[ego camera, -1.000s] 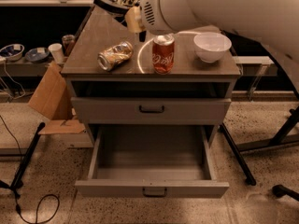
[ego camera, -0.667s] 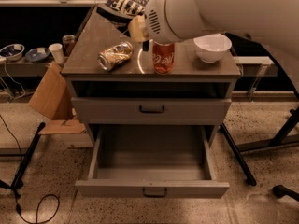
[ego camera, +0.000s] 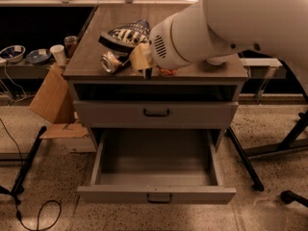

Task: Place blue chip bag into middle drawer

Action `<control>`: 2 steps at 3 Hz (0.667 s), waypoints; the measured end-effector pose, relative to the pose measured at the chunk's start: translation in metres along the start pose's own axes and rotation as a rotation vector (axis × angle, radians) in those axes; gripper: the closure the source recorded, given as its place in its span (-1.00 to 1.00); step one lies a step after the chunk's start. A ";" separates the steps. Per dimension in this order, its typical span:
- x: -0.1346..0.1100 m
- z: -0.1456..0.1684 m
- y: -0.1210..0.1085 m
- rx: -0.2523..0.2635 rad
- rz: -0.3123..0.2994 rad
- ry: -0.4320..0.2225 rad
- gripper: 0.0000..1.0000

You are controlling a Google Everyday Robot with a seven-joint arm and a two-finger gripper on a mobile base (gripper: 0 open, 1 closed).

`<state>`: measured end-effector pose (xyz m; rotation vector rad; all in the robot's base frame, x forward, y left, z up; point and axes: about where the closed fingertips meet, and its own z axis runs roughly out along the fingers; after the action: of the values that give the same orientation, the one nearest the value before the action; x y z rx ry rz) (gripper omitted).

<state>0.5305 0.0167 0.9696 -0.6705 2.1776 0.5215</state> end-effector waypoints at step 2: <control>0.056 0.026 0.011 -0.113 0.100 0.141 1.00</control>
Offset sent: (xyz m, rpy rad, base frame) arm -0.0409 0.0058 -0.1094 0.0531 0.3720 0.0631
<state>0.5074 0.0240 0.9116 -0.6799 2.3366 0.6718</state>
